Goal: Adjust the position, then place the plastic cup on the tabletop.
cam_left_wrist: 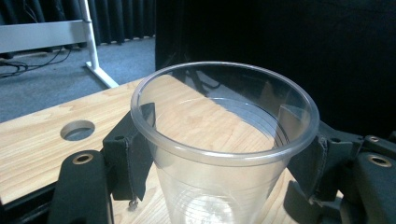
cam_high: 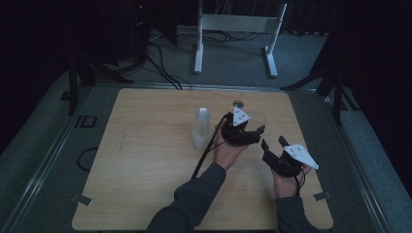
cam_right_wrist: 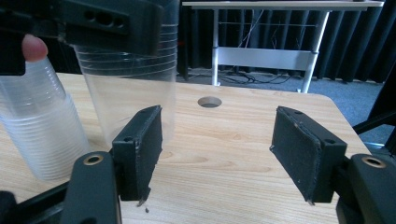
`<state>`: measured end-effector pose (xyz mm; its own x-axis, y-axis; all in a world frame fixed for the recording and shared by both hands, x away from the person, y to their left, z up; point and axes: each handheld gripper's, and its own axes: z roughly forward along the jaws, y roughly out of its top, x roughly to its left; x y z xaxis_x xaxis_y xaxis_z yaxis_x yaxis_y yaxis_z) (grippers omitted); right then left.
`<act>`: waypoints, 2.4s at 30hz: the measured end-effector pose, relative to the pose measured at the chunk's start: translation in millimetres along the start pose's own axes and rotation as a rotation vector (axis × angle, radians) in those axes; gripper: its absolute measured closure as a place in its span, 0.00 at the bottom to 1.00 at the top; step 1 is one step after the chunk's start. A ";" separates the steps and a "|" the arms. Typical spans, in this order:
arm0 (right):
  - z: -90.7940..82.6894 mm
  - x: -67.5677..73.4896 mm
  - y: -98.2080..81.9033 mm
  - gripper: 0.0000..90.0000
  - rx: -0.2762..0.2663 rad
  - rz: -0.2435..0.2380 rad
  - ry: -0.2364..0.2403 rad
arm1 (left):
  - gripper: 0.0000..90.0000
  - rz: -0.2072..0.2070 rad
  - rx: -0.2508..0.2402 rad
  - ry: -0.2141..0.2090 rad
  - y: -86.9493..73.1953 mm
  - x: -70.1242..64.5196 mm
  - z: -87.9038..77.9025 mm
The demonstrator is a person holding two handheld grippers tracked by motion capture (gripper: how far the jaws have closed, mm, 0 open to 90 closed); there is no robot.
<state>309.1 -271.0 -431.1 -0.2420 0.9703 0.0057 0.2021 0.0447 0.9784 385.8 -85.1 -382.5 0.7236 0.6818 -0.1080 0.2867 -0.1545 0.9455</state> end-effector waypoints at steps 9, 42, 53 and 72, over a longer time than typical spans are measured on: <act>-1.7 -2.5 -1.0 0.37 0.000 -0.004 -0.012 | 0.34 0.017 0.002 0.005 -6.5 2.7 -8.2; -0.6 -7.9 -6.6 0.37 0.030 0.011 -0.025 | 0.34 0.049 -0.001 0.001 -17.4 1.7 -20.4; 0.7 -8.7 -6.3 0.37 0.030 0.009 -0.026 | 0.34 0.042 0.007 0.001 -25.7 4.4 -21.8; 1.6 -8.3 -7.5 0.37 0.040 0.008 -0.025 | 0.34 0.038 0.003 -0.004 -40.0 7.6 -26.1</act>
<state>311.1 -279.1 -438.8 -0.2167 0.9762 0.0080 0.2416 0.0457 0.9693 363.4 -55.0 -413.1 0.7365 0.6724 -0.0738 0.2614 -0.1823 0.9479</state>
